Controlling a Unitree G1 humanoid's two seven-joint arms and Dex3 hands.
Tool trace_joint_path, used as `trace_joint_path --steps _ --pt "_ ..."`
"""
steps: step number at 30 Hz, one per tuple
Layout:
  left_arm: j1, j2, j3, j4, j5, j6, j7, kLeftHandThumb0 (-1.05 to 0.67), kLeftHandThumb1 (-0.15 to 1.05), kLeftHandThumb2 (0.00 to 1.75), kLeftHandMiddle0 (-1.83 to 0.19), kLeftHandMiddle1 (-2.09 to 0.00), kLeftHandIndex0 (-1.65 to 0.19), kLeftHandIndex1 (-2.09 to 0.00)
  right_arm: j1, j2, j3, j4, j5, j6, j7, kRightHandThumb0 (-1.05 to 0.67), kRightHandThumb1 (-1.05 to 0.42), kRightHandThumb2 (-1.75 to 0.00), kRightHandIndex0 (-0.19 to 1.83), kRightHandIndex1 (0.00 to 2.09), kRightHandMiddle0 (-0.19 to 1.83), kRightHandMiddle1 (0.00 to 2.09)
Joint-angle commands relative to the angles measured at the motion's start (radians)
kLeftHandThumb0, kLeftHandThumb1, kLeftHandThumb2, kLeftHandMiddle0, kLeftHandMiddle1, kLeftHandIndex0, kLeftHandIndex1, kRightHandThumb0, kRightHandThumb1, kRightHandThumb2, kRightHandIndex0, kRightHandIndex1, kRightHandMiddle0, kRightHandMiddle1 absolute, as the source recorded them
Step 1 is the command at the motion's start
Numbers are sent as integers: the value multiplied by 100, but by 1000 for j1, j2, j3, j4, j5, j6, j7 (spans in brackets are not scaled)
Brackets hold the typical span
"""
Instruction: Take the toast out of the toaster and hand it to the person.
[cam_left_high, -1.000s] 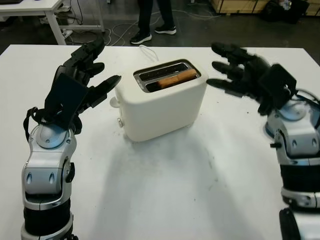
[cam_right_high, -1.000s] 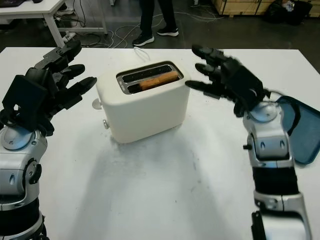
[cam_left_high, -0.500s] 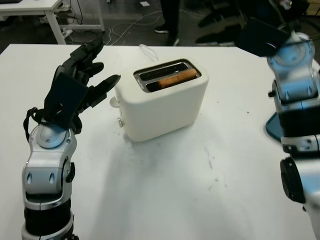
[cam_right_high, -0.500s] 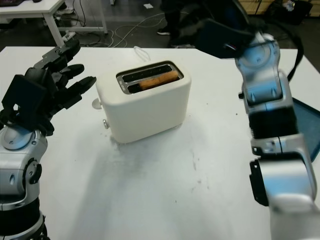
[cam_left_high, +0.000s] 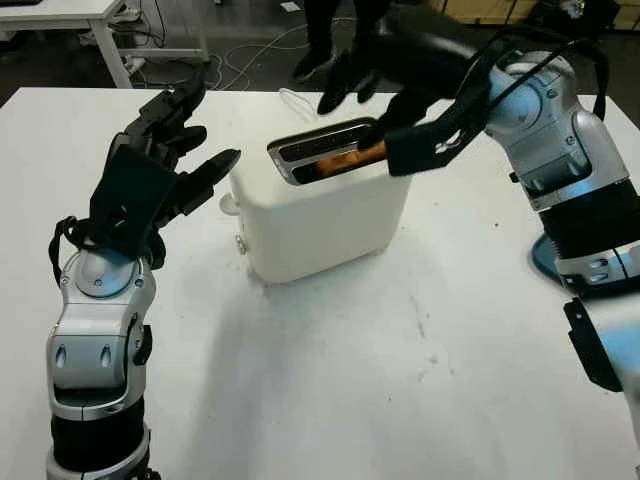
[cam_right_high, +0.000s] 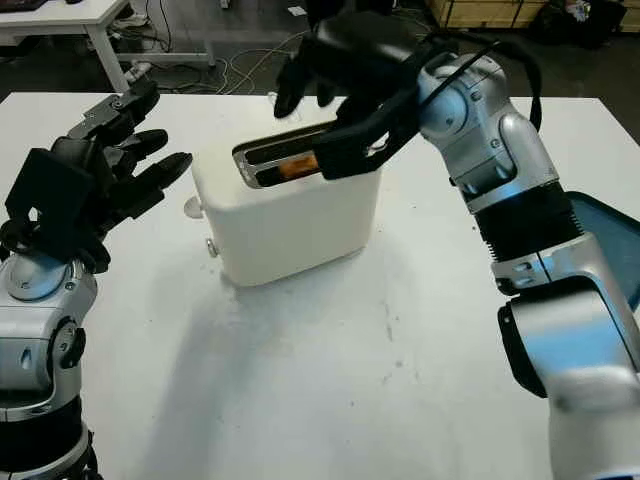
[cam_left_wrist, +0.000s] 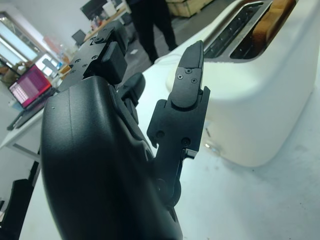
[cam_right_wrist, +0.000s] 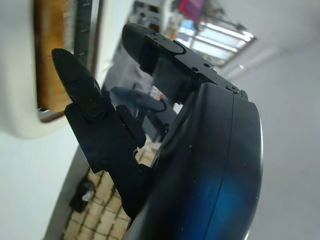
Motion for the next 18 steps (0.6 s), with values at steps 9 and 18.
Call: trace_joint_path --steps 9,18 --pt "-2 10 -2 1 -2 -22 -7 -38 92 17 0 -78 -35 -1 10 -23 10 -16 -46 40 86 -33 -64 0 73 111 101 2" --pt "6 12 -4 7 -3 -35 -8 -40 92 16 0 -80 -36 -2 59 -42 0 67 -41 -108 -53 -28 -67 0 66 120 103 1"
